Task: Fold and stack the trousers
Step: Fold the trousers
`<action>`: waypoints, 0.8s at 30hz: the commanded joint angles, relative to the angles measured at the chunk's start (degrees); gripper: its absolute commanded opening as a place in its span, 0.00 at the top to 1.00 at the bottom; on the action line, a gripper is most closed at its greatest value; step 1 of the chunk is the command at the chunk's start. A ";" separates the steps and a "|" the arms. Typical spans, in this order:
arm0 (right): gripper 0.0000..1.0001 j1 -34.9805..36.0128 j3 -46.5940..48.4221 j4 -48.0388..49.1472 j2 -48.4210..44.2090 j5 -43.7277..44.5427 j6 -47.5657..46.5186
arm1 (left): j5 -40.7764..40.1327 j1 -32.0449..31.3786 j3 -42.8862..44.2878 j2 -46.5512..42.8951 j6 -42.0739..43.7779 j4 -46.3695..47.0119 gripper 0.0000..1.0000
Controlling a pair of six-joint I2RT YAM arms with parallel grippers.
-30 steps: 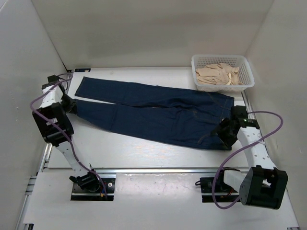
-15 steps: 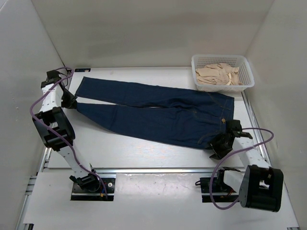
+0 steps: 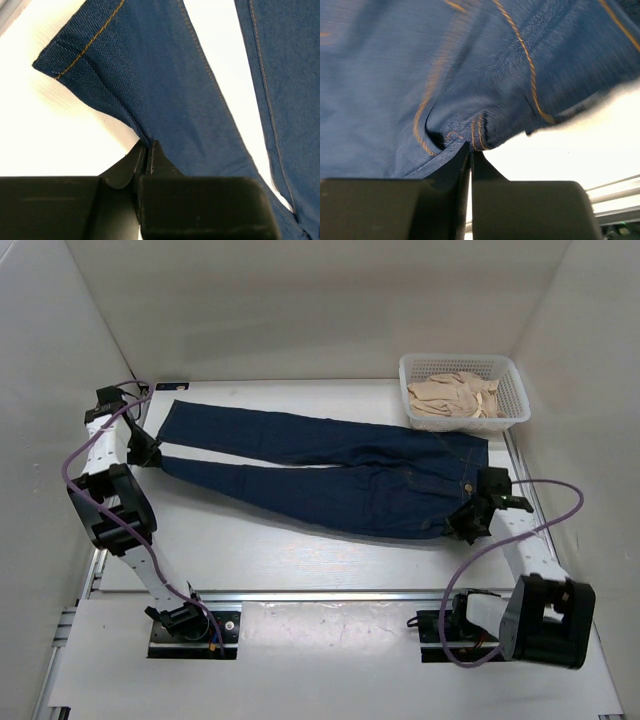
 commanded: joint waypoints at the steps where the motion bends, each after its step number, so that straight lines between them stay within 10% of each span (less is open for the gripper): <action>1: 1.00 -0.30 7.18 -6.48 -6.31 6.50 -6.26 | 0.19 0.27 2.30 -6.96 -0.76 -0.34 0.90; 24: 1.00 1.45 23.00 -40.15 -27.15 8.95 -4.43 | -4.77 8.01 -2.82 -21.05 2.74 -4.74 0.90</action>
